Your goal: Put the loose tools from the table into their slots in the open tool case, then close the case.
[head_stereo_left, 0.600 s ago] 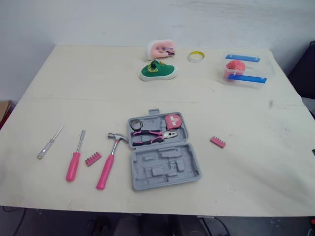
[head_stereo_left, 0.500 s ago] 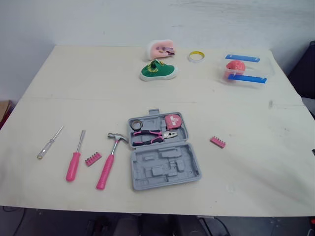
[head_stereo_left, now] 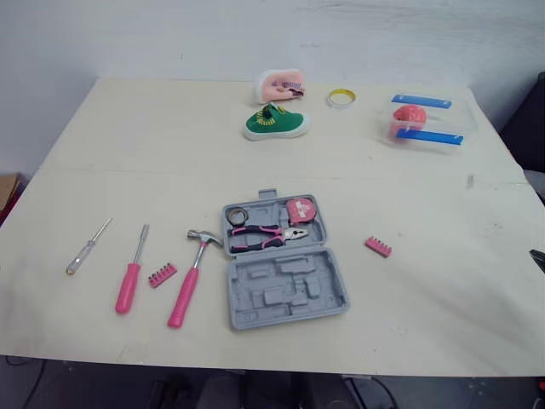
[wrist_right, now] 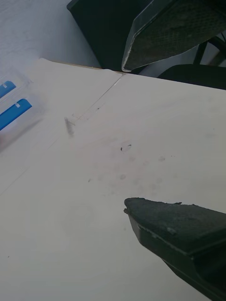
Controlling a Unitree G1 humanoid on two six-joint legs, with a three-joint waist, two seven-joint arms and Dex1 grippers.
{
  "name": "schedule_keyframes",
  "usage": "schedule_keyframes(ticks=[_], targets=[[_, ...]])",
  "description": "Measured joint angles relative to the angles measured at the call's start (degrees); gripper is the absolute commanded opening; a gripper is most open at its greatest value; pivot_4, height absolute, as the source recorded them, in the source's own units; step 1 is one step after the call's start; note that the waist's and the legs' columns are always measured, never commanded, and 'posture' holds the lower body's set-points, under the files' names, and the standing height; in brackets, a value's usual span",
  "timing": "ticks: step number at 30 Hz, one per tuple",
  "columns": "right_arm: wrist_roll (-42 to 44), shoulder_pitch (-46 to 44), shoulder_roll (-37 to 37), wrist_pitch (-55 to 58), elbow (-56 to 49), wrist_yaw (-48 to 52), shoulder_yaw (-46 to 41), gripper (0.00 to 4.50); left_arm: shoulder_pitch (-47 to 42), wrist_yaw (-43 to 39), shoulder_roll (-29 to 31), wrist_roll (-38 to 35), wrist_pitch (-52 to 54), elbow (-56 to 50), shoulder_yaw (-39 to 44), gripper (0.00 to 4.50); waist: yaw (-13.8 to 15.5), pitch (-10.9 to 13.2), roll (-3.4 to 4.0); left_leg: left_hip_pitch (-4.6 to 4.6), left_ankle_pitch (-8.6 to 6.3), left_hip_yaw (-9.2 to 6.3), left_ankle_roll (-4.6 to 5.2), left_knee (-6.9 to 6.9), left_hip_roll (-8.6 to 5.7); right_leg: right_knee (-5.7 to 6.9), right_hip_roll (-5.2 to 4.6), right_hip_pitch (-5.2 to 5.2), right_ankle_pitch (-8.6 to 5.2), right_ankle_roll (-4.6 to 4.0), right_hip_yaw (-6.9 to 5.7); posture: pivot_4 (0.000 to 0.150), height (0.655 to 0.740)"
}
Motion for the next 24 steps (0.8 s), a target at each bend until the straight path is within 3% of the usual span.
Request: schedule_keyframes(ticks=[19, 24], targets=[[0.1, -1.1, 0.0, -0.3, -0.1, 0.4, 2.0, 4.50, 1.0, -0.1, -1.6, 0.0, 2.4, -4.7, 0.3, 4.44, 0.0, 0.0, 0.00, 0.00, 0.00, 0.01, 0.00, 0.01, 0.00, 0.01, 0.00, 0.00, 0.00, 0.00, 0.01, 0.150, 0.7400], [4.0, -1.7, 1.7, 4.5, -7.2, 3.3, 3.2, 4.50, 2.5, 0.0, -5.7, -1.1, 5.6, -15.6, 0.1, 4.44, 0.0, 0.0, 0.00, 0.00, 0.01, -0.01, -0.01, 0.05, 0.01, 0.04, 0.01, 0.02, 0.00, 0.00, 0.01, 0.150, 0.7400]])
